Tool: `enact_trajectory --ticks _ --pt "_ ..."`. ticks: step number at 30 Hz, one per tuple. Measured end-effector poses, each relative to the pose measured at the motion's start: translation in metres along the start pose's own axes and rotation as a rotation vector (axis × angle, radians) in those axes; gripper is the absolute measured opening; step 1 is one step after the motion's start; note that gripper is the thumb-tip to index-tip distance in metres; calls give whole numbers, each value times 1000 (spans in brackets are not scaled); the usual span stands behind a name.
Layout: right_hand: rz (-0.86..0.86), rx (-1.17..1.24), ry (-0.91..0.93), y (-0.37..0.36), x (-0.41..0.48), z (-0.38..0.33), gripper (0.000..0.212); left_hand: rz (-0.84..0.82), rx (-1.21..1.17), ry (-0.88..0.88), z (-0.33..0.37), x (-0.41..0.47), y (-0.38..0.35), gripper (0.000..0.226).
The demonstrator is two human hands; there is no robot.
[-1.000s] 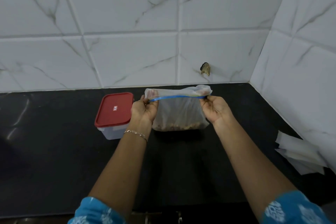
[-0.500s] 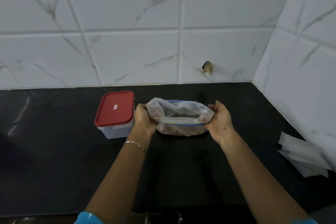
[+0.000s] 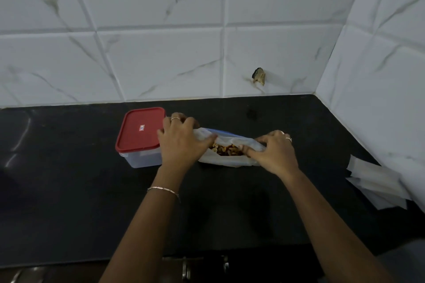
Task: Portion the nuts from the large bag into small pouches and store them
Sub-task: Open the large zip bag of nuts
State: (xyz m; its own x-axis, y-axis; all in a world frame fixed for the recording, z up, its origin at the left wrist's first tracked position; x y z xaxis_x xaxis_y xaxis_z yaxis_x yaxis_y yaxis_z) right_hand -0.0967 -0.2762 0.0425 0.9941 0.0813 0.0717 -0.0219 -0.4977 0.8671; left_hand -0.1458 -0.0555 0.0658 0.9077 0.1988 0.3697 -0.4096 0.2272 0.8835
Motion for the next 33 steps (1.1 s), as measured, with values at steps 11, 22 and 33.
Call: enact_trajectory --ticks 11,22,33 --pt "-96 356 -96 -1 11 0 22 -169 -294 75 -8 9 -11 24" --pt "-466 1294 -829 -32 44 -6 25 -350 -1357 834 -23 26 -37 30" --pt "-422 1402 -775 -35 50 5 25 -300 -1327 1001 -29 31 -46 22"
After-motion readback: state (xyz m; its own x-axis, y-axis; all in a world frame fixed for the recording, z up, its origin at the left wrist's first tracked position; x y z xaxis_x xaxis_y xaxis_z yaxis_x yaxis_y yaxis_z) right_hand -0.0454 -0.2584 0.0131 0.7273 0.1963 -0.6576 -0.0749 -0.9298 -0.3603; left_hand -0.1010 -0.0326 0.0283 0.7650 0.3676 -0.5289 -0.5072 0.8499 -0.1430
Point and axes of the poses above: each hand's wrist, its own x-axis towards the middle knuckle, its own y-axis out of the back of the hand, z = x × y, the point moved 2 cm from there along x, towards the middle knuckle, and after that the axes turned 8 degrees about -y, right-handed, at the moved point
